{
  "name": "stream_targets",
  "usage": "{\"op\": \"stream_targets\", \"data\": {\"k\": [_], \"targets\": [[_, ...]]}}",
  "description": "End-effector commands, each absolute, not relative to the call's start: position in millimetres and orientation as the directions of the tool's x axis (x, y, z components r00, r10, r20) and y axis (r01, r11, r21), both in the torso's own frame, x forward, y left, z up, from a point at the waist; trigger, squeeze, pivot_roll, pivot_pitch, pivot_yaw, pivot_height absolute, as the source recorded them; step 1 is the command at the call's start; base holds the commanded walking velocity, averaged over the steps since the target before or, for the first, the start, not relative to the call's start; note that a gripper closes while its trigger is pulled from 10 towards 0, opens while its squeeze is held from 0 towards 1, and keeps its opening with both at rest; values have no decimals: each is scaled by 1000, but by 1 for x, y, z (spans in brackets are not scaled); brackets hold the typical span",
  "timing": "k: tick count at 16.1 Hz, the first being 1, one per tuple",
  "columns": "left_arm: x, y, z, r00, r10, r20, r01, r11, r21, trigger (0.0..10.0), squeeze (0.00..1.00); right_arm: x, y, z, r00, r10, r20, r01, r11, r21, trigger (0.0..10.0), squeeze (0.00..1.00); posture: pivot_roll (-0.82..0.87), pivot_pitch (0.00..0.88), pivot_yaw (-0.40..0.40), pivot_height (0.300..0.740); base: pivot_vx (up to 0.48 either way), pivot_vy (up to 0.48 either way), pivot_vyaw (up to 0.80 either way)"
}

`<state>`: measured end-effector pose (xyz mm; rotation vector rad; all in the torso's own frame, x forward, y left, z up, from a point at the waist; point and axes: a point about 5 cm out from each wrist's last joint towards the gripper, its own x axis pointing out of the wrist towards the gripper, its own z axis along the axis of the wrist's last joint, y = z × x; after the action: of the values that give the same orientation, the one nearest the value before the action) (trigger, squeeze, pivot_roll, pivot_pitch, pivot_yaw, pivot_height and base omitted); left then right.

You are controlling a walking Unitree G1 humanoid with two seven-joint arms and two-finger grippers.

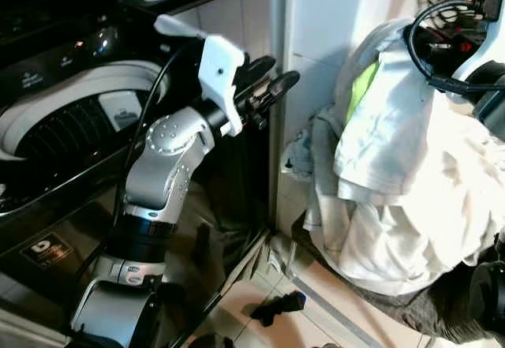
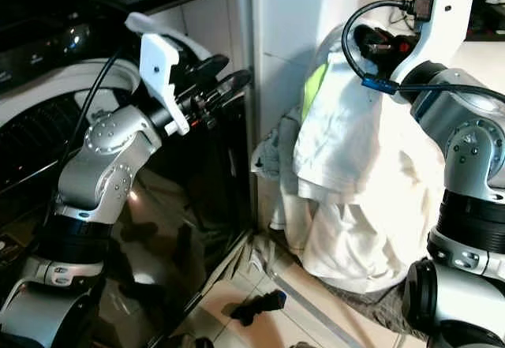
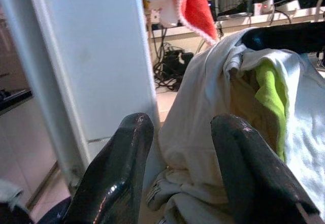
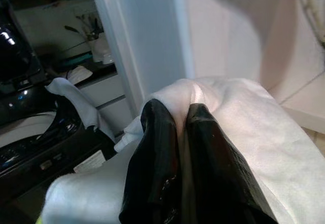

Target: Clothes washing

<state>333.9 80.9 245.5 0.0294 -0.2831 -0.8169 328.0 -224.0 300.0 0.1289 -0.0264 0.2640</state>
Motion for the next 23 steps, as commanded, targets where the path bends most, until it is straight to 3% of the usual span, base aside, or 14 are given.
{"op": "stream_targets", "data": {"k": [1, 4, 6, 8, 10, 12, 13, 17, 19, 20, 23], "targets": [[334, 83, 250, 654, -714, 249, 708, 694, 132, 10000, 0, 326, -222, 307, 959, 275, 67, -281, 954, 108, 0, 0, -50, 0, 46, 740, 0, 0, 0], [329, 73, 269, 574, -740, 351, 751, 646, 133, 10000, 0, 317, -201, 335, 865, 462, 194, -495, 847, 193, 0, 0, -54, 0, 48, 740, 0, 0, 0], [328, 72, 274, 559, -738, 378, 759, 639, 127, 10000, 0, 313, -195, 343, 823, 513, 243, -561, 799, 214, 0, 0, -54, 0, 48, 740, 0, 0, 0], [327, 68, 295, 517, -723, 459, 758, 635, 147, 10000, 0, 304, -182, 364, 718, 591, 368, -688, 685, 240, 0, 0, -59, 0, 49, 740, 0, 0, 0], [326, 66, 311, 484, -703, 521, 769, 626, 130, 10000, 0, 301, -177, 364, 687, 634, 355, -719, 662, 210, 0, 0, -58, 0, 45, 740, 0, 0, 0], [323, 61, 316, 446, -717, 536, 799, 588, 122, 10000, 0, 300, -174, 358, 689, 652, 318, -720, 665, 198, 0, 0, -57, 0, 44, 740, 0, 0, 0], [319, 55, 319, 402, -724, 561, 846, 528, 74, 10000, 0, 301, -173, 352, 699, 656, 286, -712, 675, 192, 0, 0, -58, 0, 47, 740, 0, 0, 0], [321, 56, 321, 390, -703, 594, 897, 437, -72, 10000, 0, 300, -174, 342, 720, 655, 231, -693, 698, 180, 0, 0, -63, 0, 54, 740, 0, 0, 0], [311, 42, 309, 282, -804, 524, 953, 298, -55, 10000, 0, 299, -175, 340, 725, 653, 219, -687, 705, 175, 0, 0, -70, 0, 59, 740, 0, 0, 0], [309, 37, 304, 273, -824, 497, 958, 281, -60, 10000, 1000, 299, -175, 340, 727, 653, 215, -686, 707, 171, 0, 0, -70, 0, 59, 740, 0, 0, 0], [314, 24, 288, 329, -869, 369, 930, 366, 32, 10000, 1000, 298, -174, 339, 725, 657, 207, -687, 709, 157, 0, 0, -75, 0, 63, 740, 0, 0, 0]]}}
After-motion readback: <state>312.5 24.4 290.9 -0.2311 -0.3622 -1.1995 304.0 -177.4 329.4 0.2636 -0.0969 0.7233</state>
